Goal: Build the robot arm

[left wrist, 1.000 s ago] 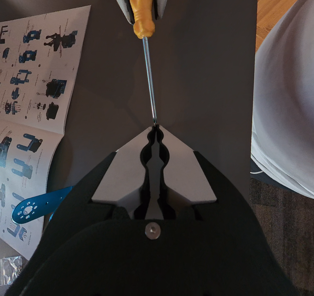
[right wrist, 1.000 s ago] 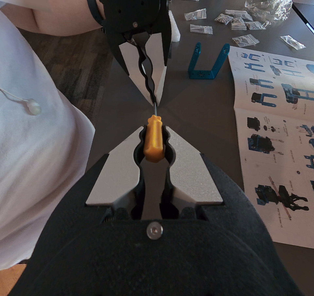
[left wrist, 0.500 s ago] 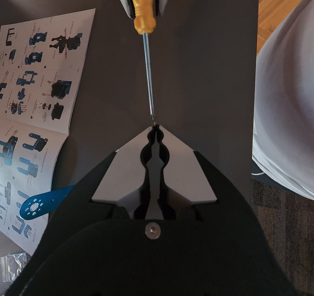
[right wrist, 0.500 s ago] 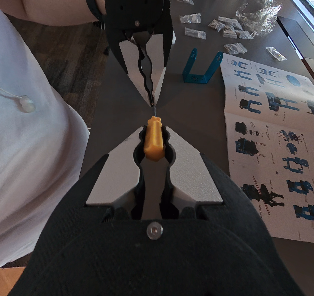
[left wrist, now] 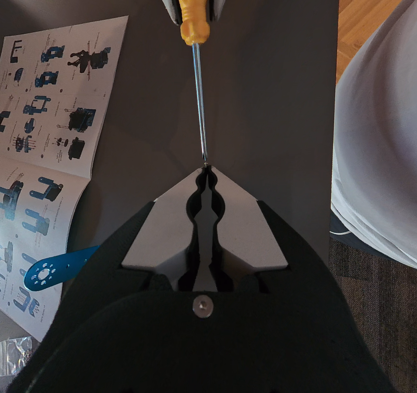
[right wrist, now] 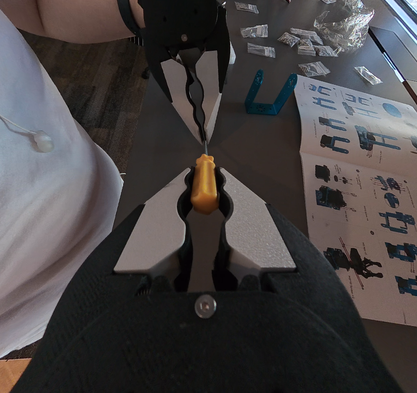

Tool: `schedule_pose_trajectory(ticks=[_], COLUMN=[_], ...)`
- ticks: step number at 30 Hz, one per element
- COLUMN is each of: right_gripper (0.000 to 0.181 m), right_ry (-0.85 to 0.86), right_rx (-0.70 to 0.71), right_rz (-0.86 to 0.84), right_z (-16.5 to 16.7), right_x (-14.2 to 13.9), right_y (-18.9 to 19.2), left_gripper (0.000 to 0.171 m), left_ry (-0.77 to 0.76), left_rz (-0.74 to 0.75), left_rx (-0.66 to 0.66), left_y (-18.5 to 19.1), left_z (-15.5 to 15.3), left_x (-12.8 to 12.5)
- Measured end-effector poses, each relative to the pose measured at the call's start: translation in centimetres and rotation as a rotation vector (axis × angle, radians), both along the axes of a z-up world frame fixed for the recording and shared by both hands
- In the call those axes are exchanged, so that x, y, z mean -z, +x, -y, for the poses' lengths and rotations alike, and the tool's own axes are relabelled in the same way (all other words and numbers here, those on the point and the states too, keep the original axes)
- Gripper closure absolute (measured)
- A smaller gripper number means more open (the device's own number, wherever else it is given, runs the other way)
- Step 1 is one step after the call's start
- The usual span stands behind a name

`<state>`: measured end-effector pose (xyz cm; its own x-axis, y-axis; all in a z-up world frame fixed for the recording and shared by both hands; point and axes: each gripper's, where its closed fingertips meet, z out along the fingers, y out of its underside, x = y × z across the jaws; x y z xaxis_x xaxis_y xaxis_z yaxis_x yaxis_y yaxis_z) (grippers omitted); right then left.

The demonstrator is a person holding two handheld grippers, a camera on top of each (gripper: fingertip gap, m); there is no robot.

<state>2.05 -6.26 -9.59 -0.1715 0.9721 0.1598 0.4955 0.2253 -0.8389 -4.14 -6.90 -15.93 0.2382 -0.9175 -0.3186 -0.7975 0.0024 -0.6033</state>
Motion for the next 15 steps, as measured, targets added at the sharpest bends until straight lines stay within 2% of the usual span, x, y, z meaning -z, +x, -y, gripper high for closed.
schedule_pose_trajectory(ticks=[15], right_gripper=[0.164], right_ry=[-0.041], right_rx=[-0.012], right_rz=[-0.022], right_z=[0.16], right_x=[-0.17], right_y=[0.2], left_gripper=[0.171], left_ry=[0.005], left_rz=[0.022], left_rx=[0.016], left_y=[0.42], left_z=[0.4], left_x=[-0.35])
